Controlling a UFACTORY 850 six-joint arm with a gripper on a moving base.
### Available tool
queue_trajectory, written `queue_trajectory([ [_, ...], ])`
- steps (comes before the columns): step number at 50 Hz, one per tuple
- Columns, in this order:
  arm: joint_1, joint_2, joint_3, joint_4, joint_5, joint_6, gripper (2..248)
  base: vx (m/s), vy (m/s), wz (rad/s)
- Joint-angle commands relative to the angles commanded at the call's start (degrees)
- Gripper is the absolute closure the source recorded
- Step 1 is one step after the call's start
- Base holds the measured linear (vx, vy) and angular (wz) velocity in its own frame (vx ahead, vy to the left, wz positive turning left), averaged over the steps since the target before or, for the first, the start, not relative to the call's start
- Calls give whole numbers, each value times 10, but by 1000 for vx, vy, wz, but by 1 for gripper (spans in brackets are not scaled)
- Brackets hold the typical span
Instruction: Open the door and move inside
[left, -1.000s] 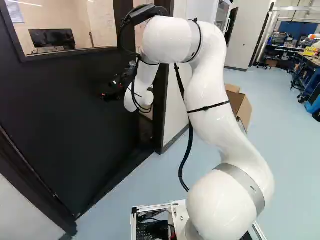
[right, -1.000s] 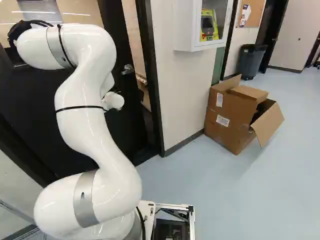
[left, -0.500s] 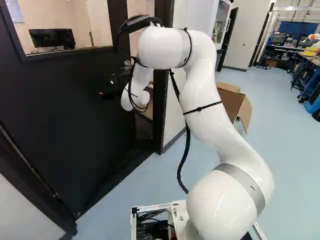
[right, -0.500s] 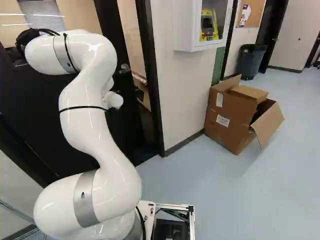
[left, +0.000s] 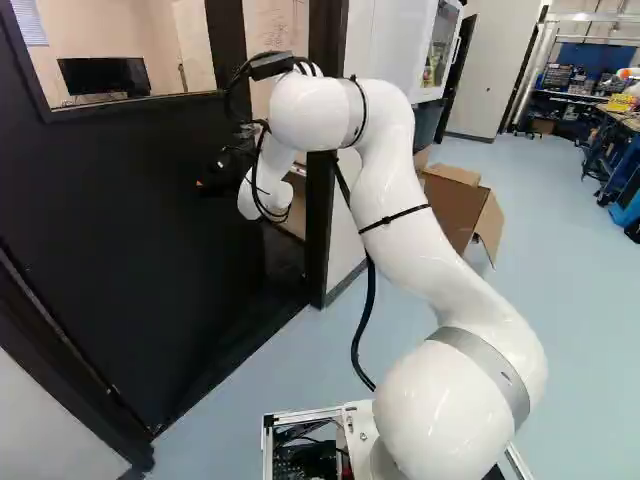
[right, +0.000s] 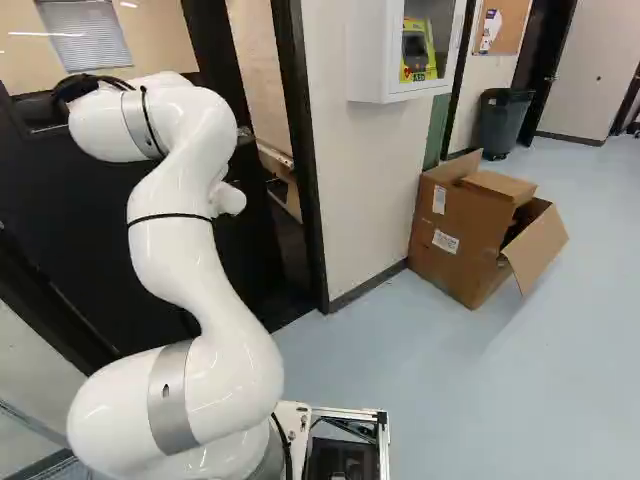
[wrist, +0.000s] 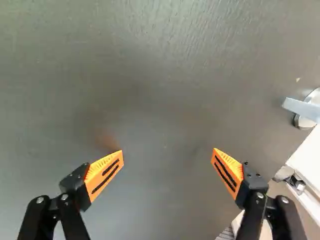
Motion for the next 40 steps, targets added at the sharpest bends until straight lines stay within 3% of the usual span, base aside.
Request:
queue_trajectory([
  [11,1,-14,-20,0,0,0,3,0,0,0],
  [40,1,-15,-22,0,0,0,3,0,0,0],
])
